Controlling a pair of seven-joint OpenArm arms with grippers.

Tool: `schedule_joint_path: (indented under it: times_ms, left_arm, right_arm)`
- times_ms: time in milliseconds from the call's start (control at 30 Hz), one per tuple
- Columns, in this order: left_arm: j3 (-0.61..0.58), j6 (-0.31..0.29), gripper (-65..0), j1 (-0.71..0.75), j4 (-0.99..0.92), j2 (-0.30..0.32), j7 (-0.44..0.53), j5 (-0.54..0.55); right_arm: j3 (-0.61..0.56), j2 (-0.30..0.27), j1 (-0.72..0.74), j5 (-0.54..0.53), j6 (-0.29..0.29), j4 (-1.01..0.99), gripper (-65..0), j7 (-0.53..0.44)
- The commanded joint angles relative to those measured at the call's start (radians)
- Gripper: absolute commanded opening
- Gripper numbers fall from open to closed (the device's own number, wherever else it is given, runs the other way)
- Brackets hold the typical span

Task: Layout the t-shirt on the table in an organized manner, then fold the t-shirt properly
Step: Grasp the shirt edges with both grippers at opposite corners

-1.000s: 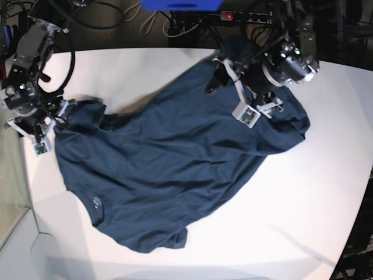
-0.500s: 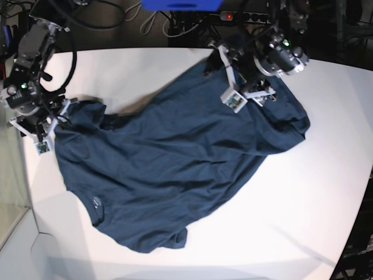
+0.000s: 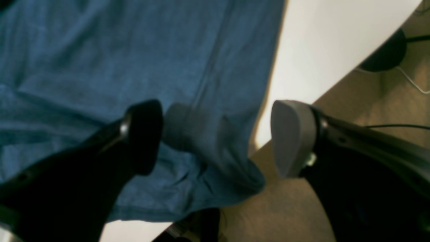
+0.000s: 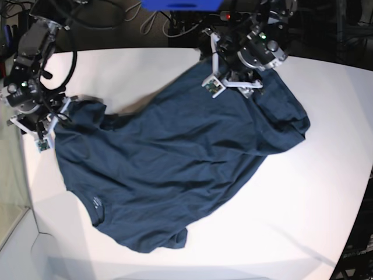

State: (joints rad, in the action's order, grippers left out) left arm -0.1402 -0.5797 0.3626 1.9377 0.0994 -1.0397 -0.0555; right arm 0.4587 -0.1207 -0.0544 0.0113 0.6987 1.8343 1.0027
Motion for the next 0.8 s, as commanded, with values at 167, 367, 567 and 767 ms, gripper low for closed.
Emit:
schedule_joint_path:
  times_ms: [167,367,567,767]
  left_arm:
    - [-0.002,-0.004,-16.6,-0.004,-0.027,-0.002,0.014,0.01]
    - [0.0,-0.006,-33.0,-0.012,-0.044,0.0,0.014,0.01]
    - [0.001,-0.006,-53.3,-0.027,-0.05,0.0,0.014,0.01]
    - [0.003,-0.007,-64.9,-0.032,-0.062,0.0,0.014,0.012]
  right_arm:
    - [0.002,-0.012,0.012,-0.007,-0.001,0.014,-29.8,-0.015]
    - [0.002,-0.012,0.012,-0.007,-0.001,0.014,-29.8,-0.015]
    - [0.002,-0.012,0.012,-0.007,-0.001,0.014,-29.8,-0.015]
    - [0.004,-0.012,0.012,-0.007,-0.001,0.014,-29.8,-0.015]
